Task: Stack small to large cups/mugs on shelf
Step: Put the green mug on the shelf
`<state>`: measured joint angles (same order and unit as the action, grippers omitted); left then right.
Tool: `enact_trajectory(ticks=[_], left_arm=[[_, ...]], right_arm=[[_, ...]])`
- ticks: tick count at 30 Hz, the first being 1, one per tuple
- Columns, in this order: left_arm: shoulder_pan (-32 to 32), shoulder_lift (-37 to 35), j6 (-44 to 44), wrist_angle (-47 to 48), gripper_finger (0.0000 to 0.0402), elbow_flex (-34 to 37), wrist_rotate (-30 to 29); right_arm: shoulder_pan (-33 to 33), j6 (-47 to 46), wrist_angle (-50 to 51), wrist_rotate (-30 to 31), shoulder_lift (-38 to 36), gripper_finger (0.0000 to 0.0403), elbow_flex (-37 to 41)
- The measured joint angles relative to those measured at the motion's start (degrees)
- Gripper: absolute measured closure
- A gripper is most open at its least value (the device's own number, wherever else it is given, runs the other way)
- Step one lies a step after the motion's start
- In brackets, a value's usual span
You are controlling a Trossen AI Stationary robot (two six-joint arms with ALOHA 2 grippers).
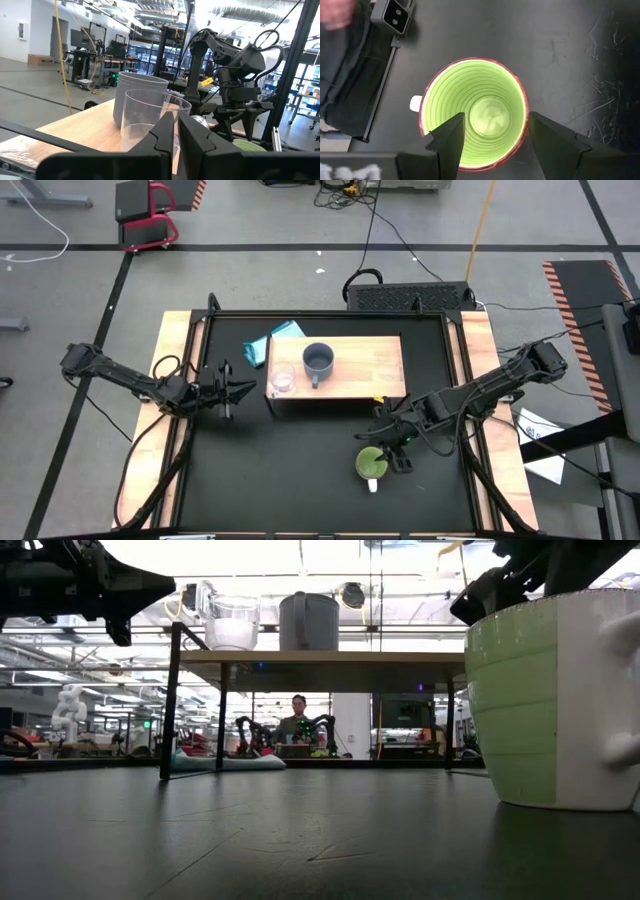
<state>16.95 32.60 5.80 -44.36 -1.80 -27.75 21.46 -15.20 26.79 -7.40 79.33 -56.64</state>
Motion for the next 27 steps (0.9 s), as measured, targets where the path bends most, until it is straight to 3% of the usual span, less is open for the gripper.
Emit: enact_trajectory(ticks=[27], left_arm=[[0.0,0.0,0.0,0.0,0.0376,0.0,0.0]], right_arm=[[0.0,1.3,-1.1,0.0,0.0,0.0195,0.0]])
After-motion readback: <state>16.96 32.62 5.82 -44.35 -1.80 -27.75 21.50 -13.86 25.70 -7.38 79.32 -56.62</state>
